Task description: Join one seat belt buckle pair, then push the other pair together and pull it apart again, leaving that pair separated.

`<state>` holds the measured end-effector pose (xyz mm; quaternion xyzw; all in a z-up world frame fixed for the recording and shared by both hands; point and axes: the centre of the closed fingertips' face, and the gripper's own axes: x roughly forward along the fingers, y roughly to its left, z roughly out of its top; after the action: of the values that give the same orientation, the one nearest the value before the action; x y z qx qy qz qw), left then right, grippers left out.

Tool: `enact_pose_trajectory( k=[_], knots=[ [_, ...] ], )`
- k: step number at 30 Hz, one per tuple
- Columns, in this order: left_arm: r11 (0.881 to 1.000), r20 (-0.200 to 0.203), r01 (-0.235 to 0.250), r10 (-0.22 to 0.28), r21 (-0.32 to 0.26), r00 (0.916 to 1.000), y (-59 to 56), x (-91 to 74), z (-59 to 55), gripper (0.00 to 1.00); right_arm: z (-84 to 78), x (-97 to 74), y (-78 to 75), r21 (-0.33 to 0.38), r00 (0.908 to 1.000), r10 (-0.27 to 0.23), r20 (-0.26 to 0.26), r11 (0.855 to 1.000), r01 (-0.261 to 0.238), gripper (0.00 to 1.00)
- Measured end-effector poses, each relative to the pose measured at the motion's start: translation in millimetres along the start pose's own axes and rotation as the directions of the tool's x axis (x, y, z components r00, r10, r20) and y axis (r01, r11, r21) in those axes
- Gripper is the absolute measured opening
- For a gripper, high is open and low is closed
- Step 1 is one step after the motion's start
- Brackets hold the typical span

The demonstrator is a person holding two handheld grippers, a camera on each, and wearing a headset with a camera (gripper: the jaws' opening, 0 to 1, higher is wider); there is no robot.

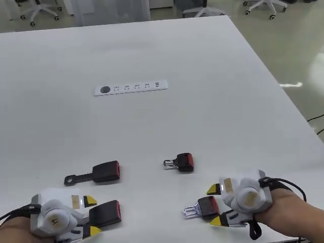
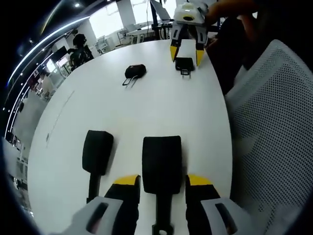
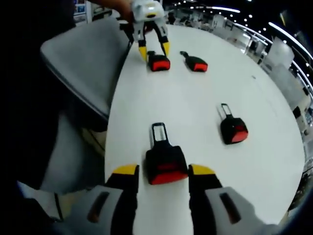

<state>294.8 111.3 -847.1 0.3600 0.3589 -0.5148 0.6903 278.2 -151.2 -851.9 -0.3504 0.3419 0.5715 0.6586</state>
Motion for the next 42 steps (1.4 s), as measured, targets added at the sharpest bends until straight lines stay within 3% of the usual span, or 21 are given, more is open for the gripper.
enact_pose_trajectory(
  k=[2,3,4,7,11,15,17,23,32,42],
  knots=[
    [1.000,-0.005,0.004,-0.004,0.013,1.0000,0.2,1.0,-0.4,0.36,1.1,0.4,-1.9,0.004,1.0000,0.001,-0.009,1.000,-0.001,0.36],
    [0.999,-0.020,0.015,-0.014,0.030,0.9997,-1.0,2.0,-2.6,0.34,2.0,-0.8,1.0,0.010,0.9996,0.024,-0.017,1.000,-0.024,0.33],
    [0.999,-0.039,0.007,-0.005,0.053,0.9992,1.3,1.6,-4.8,0.33,5.7,-0.7,-1.4,-0.002,0.9999,0.011,-0.009,1.000,-0.011,0.33],
    [0.999,-0.051,0.022,-0.020,0.045,0.9985,0.2,3.2,-2.3,0.33,6.1,2.2,-0.5,-0.037,0.9995,0.014,-0.028,0.999,-0.015,0.33],
    [0.997,-0.071,0.035,-0.030,0.068,0.9970,1.1,4.6,-4.5,0.32,6.0,3.0,-2.1,-0.026,0.9991,0.026,-0.034,0.999,-0.027,0.32],
    [0.997,-0.089,0.059,-0.055,0.039,0.9945,2.0,3.1,-2.0,0.32,7.1,3.6,-3.1,-0.011,0.9992,0.021,-0.035,1.000,-0.021,0.31],
    [0.995,-0.103,0.069,-0.061,0.078,0.9929,1.3,2.6,-2.7,0.31,7.5,4.0,-3.1,0.001,0.9993,0.015,-0.035,1.000,-0.015,0.31],
    [0.996,-0.097,0.057,-0.050,0.074,0.9941,0.7,2.4,-2.8,0.31,13.1,7.1,-2.0,0.013,0.9996,0.001,-0.029,1.000,-0.001,0.31],
    [0.991,-0.114,0.071,-0.058,0.109,0.9918,-0.2,3.0,-2.4,0.30,34.0,19.3,2.3,0.026,1.0000,-0.009,0.000,1.000,0.009,0.31],
    [0.984,-0.130,0.093,-0.073,0.149,0.9888,-0.9,3.7,-2.7,0.31,75.4,43.3,8.0,0.038,0.9992,-0.009,0.039,0.999,0.008,0.31]
  ],
)
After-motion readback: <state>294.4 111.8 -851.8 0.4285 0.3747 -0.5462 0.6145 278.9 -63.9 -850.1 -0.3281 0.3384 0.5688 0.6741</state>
